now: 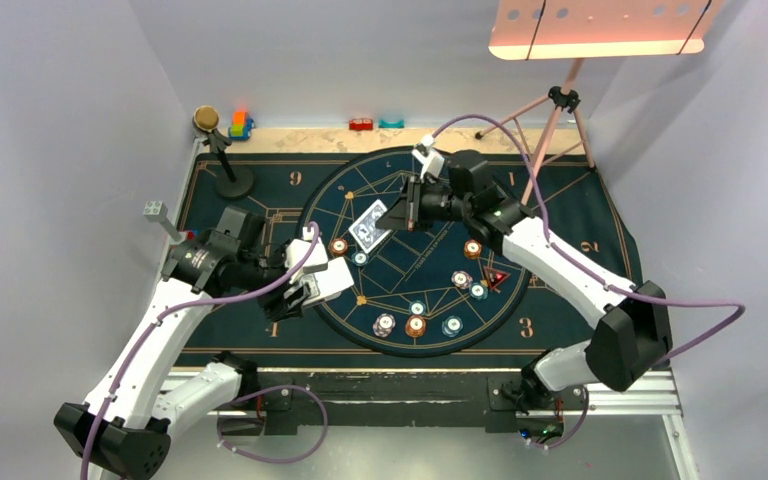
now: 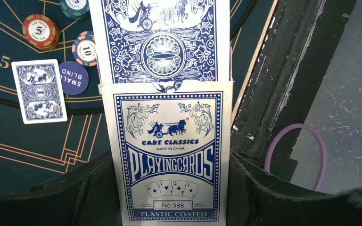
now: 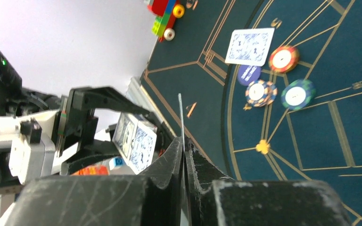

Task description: Distribute texas hold em gaming equipment

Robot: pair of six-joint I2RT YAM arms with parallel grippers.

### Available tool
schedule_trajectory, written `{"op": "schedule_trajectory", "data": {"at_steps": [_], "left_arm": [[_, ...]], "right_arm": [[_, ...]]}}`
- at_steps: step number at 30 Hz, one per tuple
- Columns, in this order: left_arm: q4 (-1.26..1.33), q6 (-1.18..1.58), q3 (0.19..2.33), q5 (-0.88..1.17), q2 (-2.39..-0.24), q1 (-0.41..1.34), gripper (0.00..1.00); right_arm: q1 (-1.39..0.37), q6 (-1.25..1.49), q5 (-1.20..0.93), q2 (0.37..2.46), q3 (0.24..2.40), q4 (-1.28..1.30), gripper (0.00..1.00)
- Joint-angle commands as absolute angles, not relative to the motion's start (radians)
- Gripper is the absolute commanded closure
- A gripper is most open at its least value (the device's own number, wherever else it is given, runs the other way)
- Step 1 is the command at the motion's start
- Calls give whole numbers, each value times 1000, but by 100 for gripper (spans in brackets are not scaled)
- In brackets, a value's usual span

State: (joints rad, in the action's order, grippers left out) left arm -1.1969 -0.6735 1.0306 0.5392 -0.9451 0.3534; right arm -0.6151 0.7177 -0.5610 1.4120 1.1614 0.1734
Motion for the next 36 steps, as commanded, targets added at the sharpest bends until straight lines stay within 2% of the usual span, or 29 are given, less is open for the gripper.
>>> {"op": "schedule_trajectory", "data": {"at_steps": [1,3,9,14,20,26,31,33,36], "left_arm": [[-1172,-681,1066,575,-938,345,100],[-1173,-680,1066,576,-939,346,100],[-1175,-681,1070,575,-937,346,100],[-1181,-678,1077,576,-936,347,100],[-1183,-680,1077,575,-936,347,100],[-1191,-683,1074,572,-921,346,100],[-1205,-692,1069,571,-916,347,100],[-1208,-695,1068,572,-914,347,100],[-1208,-696,1070,574,-910,347,100]], "right_arm": [[-521,690,-570,1425,1236,159,95],[-460,687,-570,1486,1268,142,100],[-333,685,-557,1849,1489,132,100],[-267,702,-490,2067,1700,152,100],[-245,750,-407,2189,1789,142,100],[-241,799,-291,2191,1735,114,100],[-243,755,-177,2161,1734,274,58],[-244,749,-126,2104,1681,293,47],[-247,722,-63,2021,1637,345,36]]}}
